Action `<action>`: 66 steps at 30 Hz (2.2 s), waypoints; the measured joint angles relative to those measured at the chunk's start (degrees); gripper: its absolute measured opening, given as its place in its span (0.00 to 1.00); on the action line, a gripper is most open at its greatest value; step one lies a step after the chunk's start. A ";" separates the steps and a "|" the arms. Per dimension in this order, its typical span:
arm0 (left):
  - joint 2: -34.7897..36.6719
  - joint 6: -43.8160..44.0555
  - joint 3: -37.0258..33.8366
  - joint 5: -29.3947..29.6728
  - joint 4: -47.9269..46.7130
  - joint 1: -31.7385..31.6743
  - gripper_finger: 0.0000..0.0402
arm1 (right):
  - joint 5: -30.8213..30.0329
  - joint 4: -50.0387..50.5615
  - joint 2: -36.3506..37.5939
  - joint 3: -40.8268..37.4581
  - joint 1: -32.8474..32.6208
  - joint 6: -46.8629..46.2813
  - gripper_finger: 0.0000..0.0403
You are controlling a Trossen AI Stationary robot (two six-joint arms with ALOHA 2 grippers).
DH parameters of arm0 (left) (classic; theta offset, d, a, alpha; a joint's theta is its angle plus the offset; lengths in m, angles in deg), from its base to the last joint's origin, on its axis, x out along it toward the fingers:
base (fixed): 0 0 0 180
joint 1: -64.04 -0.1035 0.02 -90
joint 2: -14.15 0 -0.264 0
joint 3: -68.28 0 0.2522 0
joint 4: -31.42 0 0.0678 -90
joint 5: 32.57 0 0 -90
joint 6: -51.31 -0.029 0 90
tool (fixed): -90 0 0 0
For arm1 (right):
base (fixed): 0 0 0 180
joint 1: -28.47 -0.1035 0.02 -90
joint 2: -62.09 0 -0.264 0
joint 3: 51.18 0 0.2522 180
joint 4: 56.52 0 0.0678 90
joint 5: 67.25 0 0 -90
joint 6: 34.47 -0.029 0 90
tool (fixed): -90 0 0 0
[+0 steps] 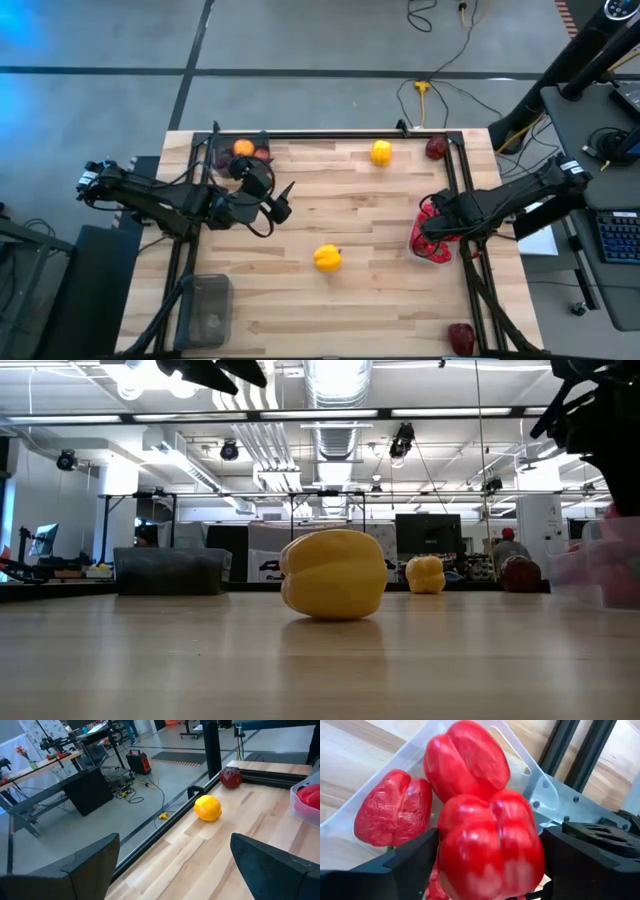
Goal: Sort produce into baskets
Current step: Put the red bell pepper into the transparent bin, then put the yellow bell pepper into the bottom black bin
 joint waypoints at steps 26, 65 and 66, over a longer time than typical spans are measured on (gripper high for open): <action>9.48 -6.59 0.00 -38.38 4.65 -0.26 0.90 | -22.26 -29.74 -1.26 16.69 4.06 20.89 0.91; -9.28 18.71 -20.92 -49.01 17.44 7.55 0.90 | -6.18 -55.35 -52.86 35.64 3.47 46.54 0.91; -9.92 19.40 -21.11 -47.98 18.88 8.05 0.90 | -5.53 -55.41 -53.18 36.04 3.47 46.56 0.91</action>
